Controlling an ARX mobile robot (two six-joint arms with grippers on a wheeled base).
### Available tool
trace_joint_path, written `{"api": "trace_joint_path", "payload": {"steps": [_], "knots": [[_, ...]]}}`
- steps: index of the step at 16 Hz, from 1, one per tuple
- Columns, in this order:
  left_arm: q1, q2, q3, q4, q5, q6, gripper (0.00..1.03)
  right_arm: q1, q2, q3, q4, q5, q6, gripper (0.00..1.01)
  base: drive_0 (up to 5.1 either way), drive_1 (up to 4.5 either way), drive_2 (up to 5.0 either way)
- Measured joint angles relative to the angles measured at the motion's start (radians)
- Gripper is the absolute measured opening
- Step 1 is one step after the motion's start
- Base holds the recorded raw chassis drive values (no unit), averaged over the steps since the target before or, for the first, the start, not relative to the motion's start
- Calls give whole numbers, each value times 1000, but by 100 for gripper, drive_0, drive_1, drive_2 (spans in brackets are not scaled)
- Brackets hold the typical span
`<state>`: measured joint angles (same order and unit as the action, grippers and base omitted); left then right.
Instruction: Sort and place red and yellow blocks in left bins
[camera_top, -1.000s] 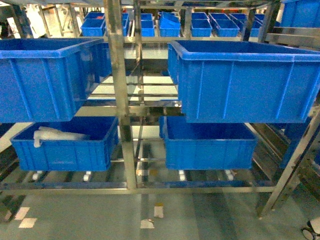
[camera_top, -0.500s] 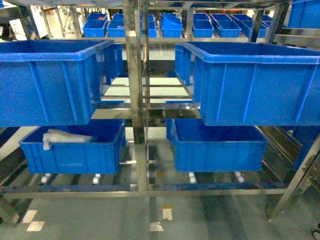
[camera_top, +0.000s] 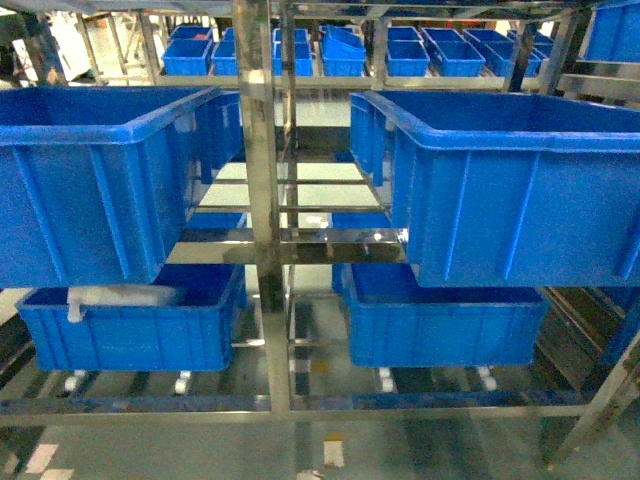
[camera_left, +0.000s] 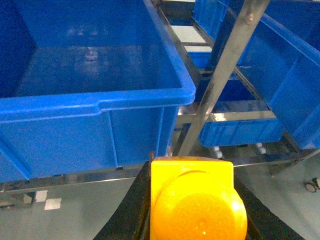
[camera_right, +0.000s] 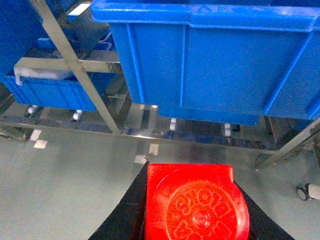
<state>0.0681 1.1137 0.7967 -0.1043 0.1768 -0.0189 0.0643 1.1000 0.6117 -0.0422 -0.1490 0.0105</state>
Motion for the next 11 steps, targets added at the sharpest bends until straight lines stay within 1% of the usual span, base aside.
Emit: {"api": "trace_joint_path", "payload": {"steps": [5, 9, 10, 11], "knots": [[0, 1, 0, 1, 0, 0, 27, 0, 5, 0, -1, 0, 0, 27, -2, 418, -422], [0, 8, 2, 0, 0, 0, 27, 0, 11, 1, 0, -1, 0, 27, 0, 0, 0], [0, 8, 2, 0, -1, 0, 27, -13, 29, 25, -28, -11, 2, 27, 0, 0, 0], [0, 7, 2, 0, -1, 0, 27, -29, 82, 85, -31, -10, 8, 27, 0, 0, 0]]}}
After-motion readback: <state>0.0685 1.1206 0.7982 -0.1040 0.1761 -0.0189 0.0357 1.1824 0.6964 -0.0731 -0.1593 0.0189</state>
